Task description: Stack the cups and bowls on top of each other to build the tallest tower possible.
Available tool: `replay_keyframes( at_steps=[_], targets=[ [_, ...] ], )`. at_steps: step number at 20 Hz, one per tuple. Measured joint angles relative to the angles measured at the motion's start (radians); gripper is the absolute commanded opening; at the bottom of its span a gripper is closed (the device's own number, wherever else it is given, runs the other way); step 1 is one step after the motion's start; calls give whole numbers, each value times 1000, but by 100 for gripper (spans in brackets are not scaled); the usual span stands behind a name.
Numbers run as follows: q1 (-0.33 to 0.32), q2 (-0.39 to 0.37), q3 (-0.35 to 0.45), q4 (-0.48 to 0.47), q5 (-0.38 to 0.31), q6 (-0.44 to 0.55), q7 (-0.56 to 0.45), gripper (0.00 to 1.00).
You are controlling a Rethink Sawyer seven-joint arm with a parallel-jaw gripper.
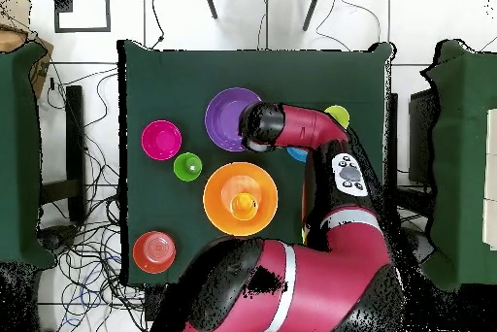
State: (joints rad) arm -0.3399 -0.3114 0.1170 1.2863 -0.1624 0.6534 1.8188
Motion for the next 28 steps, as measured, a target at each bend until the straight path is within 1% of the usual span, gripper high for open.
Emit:
replay_keyframes(
  at_steps=[8,20,24,28],
  targets=[
    [0,-5,1,4,0,0,0,0],
    [6,-96,6,87,0,0,0,0],
    [7,-121,6,106,-1,0,0,0],
    [7,-131,6,120,-7,0,0,0]
  ],
)
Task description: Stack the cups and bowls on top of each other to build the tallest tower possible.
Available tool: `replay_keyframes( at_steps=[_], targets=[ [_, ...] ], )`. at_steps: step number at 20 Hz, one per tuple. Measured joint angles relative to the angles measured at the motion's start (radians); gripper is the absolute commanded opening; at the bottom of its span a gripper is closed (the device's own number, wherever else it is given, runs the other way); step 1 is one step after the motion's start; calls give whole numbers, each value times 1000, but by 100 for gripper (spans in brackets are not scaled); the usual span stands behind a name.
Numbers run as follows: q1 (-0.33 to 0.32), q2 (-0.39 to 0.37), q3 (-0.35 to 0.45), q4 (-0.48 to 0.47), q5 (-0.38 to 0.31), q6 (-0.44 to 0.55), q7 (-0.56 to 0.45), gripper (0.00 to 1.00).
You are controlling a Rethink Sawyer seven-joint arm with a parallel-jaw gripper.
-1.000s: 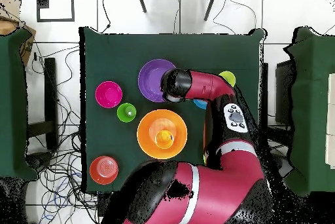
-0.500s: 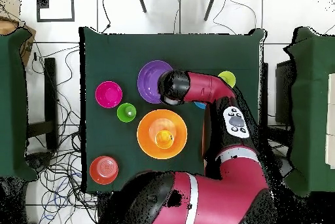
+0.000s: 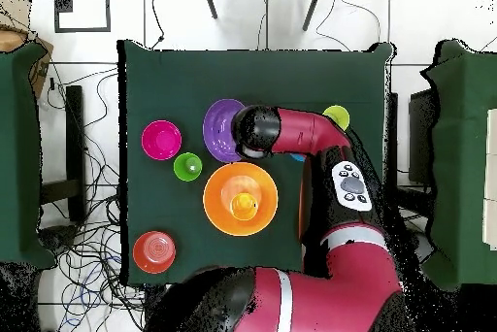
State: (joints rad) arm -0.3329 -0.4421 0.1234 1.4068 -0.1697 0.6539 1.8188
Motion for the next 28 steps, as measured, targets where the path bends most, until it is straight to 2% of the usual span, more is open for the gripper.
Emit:
replay_keyframes(
  at_steps=[10,28],
  targets=[
    [0,-12,1,40,-12,0,0,0],
    [-3,-41,5,53,-12,16,0,0]
  ],
)
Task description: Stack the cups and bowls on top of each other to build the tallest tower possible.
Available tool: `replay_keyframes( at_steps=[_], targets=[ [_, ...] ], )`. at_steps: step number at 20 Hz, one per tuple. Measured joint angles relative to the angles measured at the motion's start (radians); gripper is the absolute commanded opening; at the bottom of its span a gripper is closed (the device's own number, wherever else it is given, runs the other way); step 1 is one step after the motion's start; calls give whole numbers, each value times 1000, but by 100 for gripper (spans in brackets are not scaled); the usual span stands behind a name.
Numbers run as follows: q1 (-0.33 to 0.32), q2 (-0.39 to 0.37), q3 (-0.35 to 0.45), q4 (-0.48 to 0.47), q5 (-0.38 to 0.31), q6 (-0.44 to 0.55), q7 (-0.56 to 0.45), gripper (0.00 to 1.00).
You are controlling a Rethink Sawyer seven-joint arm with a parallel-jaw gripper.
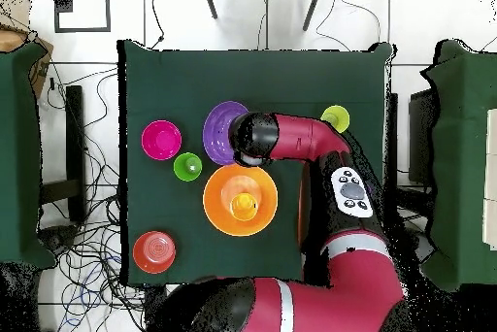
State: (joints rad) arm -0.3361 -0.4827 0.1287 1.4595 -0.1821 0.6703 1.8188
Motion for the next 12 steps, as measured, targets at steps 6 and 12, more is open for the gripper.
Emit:
replay_keyframes(
  at_steps=[6,12],
  targets=[
    [0,-54,2,31,0,29,0,0],
    [-2,-102,3,56,0,73,0,0]
  ],
)
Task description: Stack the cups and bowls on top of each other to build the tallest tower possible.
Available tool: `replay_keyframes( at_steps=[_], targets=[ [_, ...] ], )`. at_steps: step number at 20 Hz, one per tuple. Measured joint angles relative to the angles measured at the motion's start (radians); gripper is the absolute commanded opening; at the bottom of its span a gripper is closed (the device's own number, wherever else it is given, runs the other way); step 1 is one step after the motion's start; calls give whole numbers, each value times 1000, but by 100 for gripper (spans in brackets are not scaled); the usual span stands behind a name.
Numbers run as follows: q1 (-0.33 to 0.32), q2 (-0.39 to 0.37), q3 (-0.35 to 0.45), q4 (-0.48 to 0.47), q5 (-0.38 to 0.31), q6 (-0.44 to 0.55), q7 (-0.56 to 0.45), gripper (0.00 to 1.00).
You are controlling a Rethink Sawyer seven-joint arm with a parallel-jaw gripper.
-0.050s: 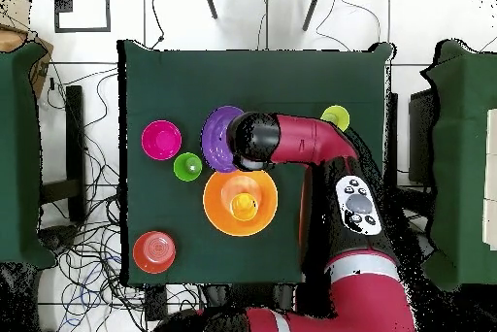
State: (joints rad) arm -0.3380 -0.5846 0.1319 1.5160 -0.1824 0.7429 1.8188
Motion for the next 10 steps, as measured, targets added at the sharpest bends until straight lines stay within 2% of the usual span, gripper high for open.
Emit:
replay_keyframes(
  at_steps=[10],
  targets=[
    [0,-49,1,15,0,17,0,0]
  ],
)
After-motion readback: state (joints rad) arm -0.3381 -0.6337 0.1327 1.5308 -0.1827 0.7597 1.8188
